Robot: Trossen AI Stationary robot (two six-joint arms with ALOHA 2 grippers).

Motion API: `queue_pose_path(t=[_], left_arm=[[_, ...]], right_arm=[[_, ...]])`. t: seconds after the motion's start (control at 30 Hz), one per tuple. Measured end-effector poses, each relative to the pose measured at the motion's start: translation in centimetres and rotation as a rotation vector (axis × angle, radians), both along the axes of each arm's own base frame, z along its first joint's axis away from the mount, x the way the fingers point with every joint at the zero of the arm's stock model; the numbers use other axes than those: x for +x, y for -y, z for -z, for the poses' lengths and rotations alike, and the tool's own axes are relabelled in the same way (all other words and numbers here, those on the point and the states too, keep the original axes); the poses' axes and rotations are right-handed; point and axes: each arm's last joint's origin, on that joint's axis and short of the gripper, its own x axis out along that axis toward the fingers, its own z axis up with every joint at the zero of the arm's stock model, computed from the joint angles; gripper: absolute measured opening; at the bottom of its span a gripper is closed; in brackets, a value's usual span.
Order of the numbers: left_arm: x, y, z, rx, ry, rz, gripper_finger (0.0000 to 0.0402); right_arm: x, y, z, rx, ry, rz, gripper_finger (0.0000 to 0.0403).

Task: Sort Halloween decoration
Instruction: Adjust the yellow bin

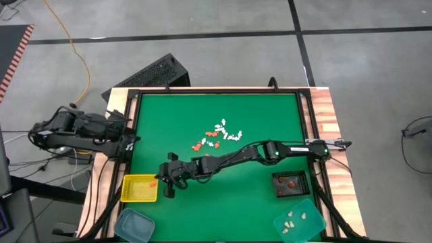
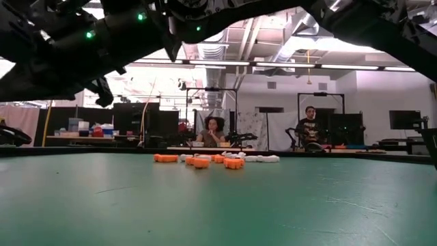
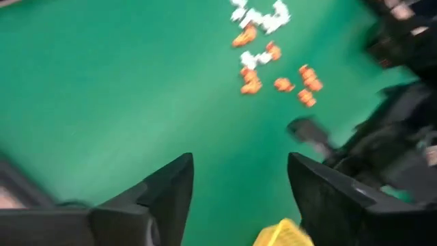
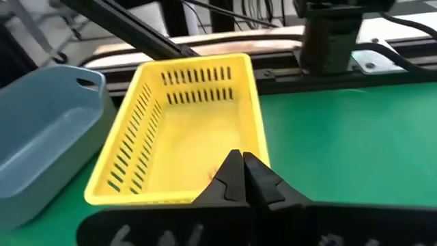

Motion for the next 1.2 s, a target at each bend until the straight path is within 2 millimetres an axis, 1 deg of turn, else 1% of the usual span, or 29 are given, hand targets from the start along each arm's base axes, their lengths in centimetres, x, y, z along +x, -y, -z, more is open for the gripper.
queue_pose_path(t=[0.07,0.17,0.23,0.27,0.33,0.43,0.47,0.5,0.57,0.67,0.77,0.83,0.93,1.03,1.2], left_arm=[[0.3,0.0,0.2,-0.008,-0.047,0.005,0.0202],[0.8,0.2,0.3,-0.037,-0.080,0.045,0.0162],[1.1,0.3,0.4,-0.059,-0.098,0.070,0.0131],[1.3,0.4,0.4,-0.069,-0.108,0.086,0.0114],[1.7,0.6,0.5,-0.090,-0.130,0.123,0.0078],[2.4,0.8,0.5,-0.130,-0.165,0.191,0.0020],[2.7,0.9,0.6,-0.144,-0.176,0.208,0.0010],[3.0,1.0,0.6,-0.156,-0.189,0.220,0.0007],[3.9,1.2,0.8,-0.178,-0.233,0.252,0.0003],[5.5,1.8,1.3,-0.194,-0.316,0.323,0.0000],[7.0,2.8,1.9,-0.192,-0.411,0.413,0.0000],[7.8,3.8,2.4,-0.181,-0.474,0.472,0.0000],[8.6,5.5,3.1,-0.163,-0.549,0.536,0.0000],[9.0,7.3,3.7,-0.149,-0.601,0.586,0.0000],[9.7,10.4,4.4,-0.118,-0.593,0.691,0.0000]], right_arm=[[-0.1,0.0,-0.3,-0.008,-0.007,0.001,0.0002],[-0.8,-0.2,-1.6,-0.032,-0.041,0.035,0.0001],[-1.6,-0.2,-3.4,-0.061,-0.067,0.085,0.0000],[-2.3,-0.3,-4.6,-0.079,-0.083,0.101,0.0000],[-3.8,-0.3,-8.0,-0.115,-0.088,0.104,0.0000],[-7.6,0.1,-14.6,-0.155,-0.078,0.142,0.0000],[-9.1,0.2,-16.8,-0.163,-0.066,0.165,0.0000],[-10.6,0.3,-18.6,-0.179,-0.067,0.190,0.0000],[-13.3,0.4,-21.5,-0.206,-0.064,0.235,0.0000],[-16.9,0.3,-24.7,-0.250,-0.051,0.316,0.0000],[-20.5,0.3,-27.7,-0.280,-0.014,0.393,0.0000],[-22.5,0.4,-29.1,-0.295,-0.001,0.427,0.0000],[-24.2,0.2,-29.8,-0.324,-0.012,0.445,0.0000],[-24.6,-0.4,-29.4,-0.367,-0.040,0.464,0.0000],[-24.9,-0.5,-28.9,-0.418,-0.091,0.473,0.0000]])
